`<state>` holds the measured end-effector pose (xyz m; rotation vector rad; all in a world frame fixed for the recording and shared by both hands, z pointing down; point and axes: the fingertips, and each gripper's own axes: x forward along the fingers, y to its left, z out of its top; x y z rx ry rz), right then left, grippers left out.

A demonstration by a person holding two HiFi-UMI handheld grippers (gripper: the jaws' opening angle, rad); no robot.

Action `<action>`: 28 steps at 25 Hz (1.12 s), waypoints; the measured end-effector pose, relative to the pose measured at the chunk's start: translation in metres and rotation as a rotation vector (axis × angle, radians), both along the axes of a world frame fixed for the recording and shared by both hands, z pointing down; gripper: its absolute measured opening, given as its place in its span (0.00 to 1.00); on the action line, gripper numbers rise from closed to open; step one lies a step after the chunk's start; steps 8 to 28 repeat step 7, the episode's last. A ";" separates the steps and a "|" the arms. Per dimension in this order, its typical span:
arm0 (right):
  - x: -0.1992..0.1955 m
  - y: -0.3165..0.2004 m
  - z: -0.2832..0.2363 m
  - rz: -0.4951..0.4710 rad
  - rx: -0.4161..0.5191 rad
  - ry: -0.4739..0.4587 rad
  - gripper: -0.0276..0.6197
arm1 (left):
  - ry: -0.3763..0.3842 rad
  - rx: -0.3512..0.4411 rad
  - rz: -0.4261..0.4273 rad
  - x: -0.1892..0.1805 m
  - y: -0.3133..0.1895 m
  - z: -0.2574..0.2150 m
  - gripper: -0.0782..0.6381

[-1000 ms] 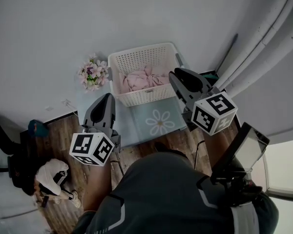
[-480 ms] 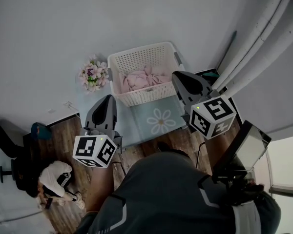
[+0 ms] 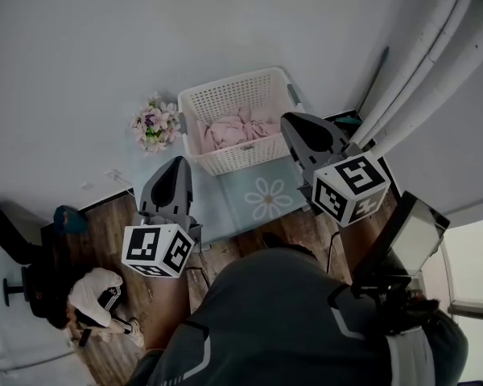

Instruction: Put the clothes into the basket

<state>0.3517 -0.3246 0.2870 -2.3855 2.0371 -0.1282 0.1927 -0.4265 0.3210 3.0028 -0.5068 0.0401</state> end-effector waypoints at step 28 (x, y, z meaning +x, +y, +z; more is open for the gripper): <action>-0.003 -0.002 0.001 0.000 -0.004 0.022 0.08 | 0.004 -0.013 -0.002 -0.003 -0.005 0.004 0.11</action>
